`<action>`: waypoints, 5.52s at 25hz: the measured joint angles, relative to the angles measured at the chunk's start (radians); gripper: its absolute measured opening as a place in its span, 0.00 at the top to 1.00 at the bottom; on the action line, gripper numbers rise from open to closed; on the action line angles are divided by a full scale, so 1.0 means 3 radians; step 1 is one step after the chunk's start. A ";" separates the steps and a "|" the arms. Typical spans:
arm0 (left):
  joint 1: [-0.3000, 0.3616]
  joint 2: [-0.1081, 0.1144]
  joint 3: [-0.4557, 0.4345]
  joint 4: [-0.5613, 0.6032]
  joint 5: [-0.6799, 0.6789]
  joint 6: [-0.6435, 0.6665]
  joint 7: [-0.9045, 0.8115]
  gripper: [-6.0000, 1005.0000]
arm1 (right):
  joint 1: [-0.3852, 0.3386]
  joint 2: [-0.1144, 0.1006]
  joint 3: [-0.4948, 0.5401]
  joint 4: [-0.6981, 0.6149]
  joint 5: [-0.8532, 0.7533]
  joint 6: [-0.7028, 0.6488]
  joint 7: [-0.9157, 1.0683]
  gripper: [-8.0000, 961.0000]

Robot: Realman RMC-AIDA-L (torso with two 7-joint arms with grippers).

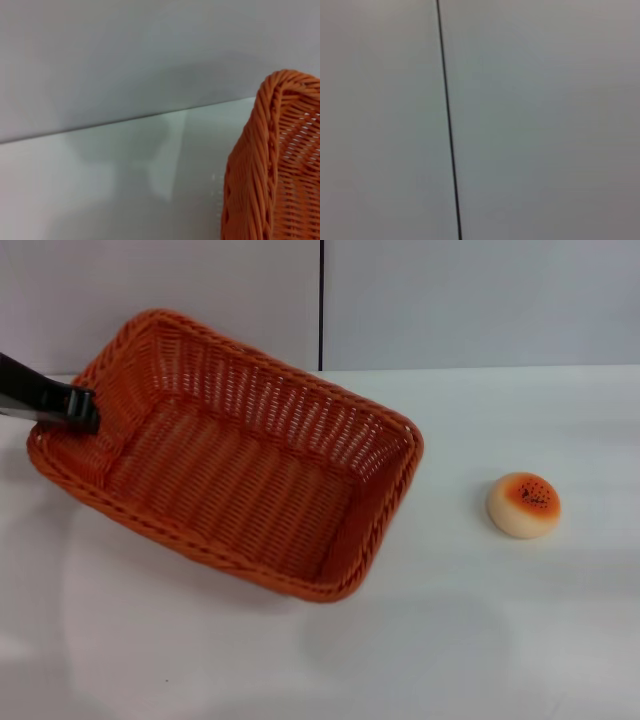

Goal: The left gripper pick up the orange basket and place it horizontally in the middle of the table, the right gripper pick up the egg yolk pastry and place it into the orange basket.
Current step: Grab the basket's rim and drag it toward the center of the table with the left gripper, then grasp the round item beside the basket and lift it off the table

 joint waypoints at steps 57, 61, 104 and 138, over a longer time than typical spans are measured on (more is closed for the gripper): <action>0.1197 0.0058 -0.0169 -0.0286 -0.1692 -0.0793 0.0076 0.77 | 0.0112 -0.0055 -0.0151 0.0146 -0.0006 -0.0105 0.0088 0.34; 0.1136 0.0058 -0.0240 -0.0367 -0.1751 -0.0764 0.0114 0.61 | 0.0120 -0.0067 -0.0153 0.0149 -0.0006 -0.0096 0.0076 0.34; 0.1264 0.0053 -0.2119 -0.2778 -0.4439 -0.0408 0.5871 0.32 | 0.0068 0.0139 -0.1287 -0.0773 -0.1212 0.0458 0.1462 0.34; 0.1308 0.0048 -0.2474 -0.4190 -0.5160 0.0015 0.7557 0.32 | 0.0478 0.0079 -0.1290 -0.1821 -0.4064 -0.0531 0.5222 0.34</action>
